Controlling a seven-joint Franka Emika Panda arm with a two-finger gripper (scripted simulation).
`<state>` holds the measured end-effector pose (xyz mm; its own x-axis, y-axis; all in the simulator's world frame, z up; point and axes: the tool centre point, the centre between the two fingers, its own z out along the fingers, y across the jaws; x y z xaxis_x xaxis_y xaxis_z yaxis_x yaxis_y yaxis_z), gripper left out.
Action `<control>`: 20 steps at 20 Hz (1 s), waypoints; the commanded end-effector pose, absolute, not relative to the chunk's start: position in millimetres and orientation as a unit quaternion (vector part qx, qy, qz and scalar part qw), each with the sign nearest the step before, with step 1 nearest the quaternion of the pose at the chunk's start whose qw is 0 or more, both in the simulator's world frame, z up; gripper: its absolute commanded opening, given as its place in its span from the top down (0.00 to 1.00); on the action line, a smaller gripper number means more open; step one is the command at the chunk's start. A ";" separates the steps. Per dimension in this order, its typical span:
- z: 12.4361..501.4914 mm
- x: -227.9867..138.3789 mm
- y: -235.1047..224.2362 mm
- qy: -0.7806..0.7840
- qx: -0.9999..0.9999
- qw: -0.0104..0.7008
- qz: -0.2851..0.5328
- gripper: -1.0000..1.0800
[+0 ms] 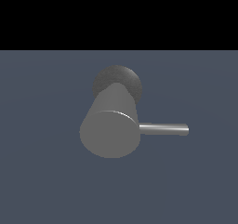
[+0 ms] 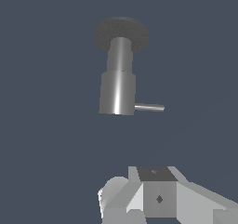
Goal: Turn on the faucet by rotating a designated handle.
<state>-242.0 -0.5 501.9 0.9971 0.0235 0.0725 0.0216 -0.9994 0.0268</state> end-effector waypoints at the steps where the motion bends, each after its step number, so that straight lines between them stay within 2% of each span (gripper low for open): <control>1: 501.9 -242.0 -0.5 0.011 0.999 0.013 0.036 1.00; 10: 499.9 -234.3 -7.3 0.018 0.999 0.012 0.038 1.00; 20: 507.5 -222.5 -16.3 -0.001 0.998 -0.026 0.054 1.00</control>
